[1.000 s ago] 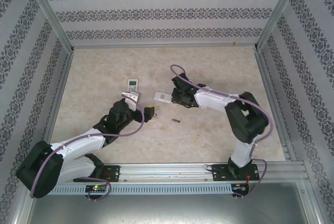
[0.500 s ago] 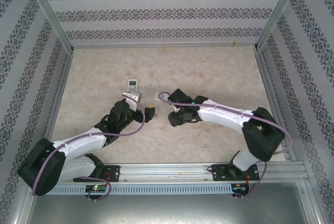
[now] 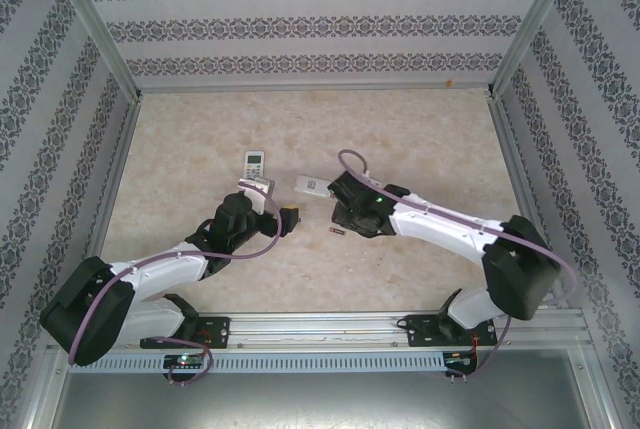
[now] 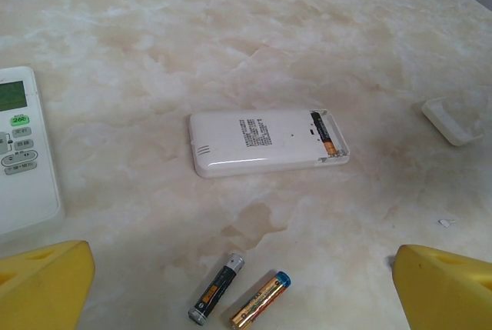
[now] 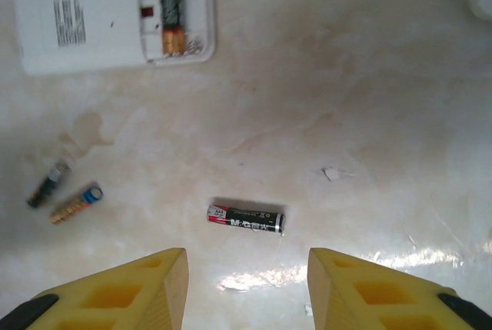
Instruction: Load the batteries into the remote control
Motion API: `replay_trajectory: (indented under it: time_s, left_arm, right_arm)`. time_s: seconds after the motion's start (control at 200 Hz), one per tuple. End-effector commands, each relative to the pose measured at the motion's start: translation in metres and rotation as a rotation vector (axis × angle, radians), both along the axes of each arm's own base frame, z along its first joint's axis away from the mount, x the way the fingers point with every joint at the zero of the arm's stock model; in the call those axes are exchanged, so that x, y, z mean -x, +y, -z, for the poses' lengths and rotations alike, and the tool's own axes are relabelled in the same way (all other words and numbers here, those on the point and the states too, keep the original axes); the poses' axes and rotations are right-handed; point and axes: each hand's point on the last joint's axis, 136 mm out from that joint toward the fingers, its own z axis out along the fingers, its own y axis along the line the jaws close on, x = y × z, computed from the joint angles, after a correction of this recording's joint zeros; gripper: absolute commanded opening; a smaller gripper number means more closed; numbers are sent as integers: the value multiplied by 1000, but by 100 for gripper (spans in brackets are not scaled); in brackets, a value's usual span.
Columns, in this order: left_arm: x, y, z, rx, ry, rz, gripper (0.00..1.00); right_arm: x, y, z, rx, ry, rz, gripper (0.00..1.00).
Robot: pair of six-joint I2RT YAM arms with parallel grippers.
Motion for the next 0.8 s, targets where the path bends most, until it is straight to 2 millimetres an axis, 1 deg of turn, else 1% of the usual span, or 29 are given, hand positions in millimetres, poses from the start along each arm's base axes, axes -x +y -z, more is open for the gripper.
replay_trajectory:
  time_s: [0.0,0.02,0.06,0.11,0.13,0.16,0.195,0.255,0.32,0.415,0.48,0.545,0.614,0.699,0.794]
  left_arm:
    - [-4,1,-8,37,-22,-8,100]
    - [-4,1,-8,38,-23,-9,100]
    - [-4,1,-10,39,-27,-9,100]
    - [-3,2,-11,38,-27,-11,100]
    - [-3,2,-11,38,-29,-13,100]
    - [-3,2,-12,39,-30,-13,100]
    - [-2,2,-13,42,-32,-10,100]
    - [-2,2,-14,45,-34,-10,100]
    - [-2,2,-13,46,-32,-10,100]
    - [-2,2,-14,45,-34,-10,100]
    - [-2,3,-14,39,-36,-13,100]
    - [-2,4,-15,38,-39,-19,100]
    - [-2,5,-16,40,-45,-21,100]
    - [-2,4,-15,37,-42,-18,100]
    - [-2,5,-16,35,-42,-18,100]
  right_arm:
    - [-16,-7,-16,-72,-67,187,46]
    - [-19,-5,-18,-59,-81,153,47]
    - [-27,5,-25,-31,-110,16,47]
    - [-32,32,-33,-21,-148,-279,47]
    - [-30,42,-34,-3,-157,-404,47]
    - [-23,49,-30,44,-147,-552,47]
    - [-17,48,-22,138,-110,-683,46]
    - [-10,34,-5,287,-20,-798,44]
    - [-3,30,8,334,32,-907,46]
    - [7,36,22,304,72,-1008,49]
    - [10,38,32,292,102,-1039,51]
    - [12,42,43,282,127,-1068,51]
    - [8,44,54,293,153,-1069,50]
    - [5,46,66,308,174,-1068,46]
    - [-2,39,76,368,187,-1048,43]
